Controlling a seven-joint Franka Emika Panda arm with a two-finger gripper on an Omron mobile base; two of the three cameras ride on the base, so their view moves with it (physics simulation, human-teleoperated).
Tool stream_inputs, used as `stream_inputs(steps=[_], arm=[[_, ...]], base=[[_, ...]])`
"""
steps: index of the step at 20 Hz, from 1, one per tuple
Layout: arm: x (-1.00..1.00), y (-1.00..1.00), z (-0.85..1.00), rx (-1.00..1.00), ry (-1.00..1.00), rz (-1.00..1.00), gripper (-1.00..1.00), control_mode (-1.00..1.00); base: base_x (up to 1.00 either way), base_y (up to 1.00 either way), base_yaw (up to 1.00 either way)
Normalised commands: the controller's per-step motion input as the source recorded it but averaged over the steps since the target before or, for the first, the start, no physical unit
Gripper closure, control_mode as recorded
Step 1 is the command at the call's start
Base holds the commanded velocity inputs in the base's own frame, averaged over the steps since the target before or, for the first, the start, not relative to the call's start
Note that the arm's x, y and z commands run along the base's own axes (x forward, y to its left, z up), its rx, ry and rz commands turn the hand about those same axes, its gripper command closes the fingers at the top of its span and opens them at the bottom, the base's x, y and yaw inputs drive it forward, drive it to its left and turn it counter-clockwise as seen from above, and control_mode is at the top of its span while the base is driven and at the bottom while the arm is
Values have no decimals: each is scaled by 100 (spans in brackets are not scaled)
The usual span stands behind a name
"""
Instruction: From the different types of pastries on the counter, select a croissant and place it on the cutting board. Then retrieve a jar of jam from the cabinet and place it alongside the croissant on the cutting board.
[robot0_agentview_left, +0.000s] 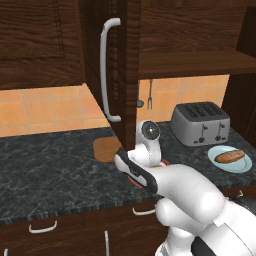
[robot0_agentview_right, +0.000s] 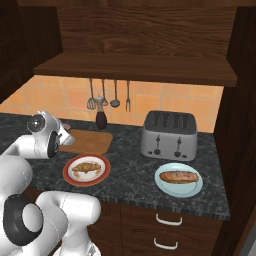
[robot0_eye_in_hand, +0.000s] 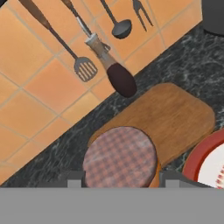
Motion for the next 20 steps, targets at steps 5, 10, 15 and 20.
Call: stream_inputs(steps=[5, 10, 15, 20], arm=[[0, 1, -15, 1, 1, 0, 100, -100], [2, 19, -14, 1, -6, -1, 100, -100], [0, 1, -19, 8, 2, 0, 100, -100], [0, -8, -19, 16, 3, 0, 100, -100]], base=[[0, 0, 0], [0, 0, 0], [0, 0, 0], [0, 0, 0]])
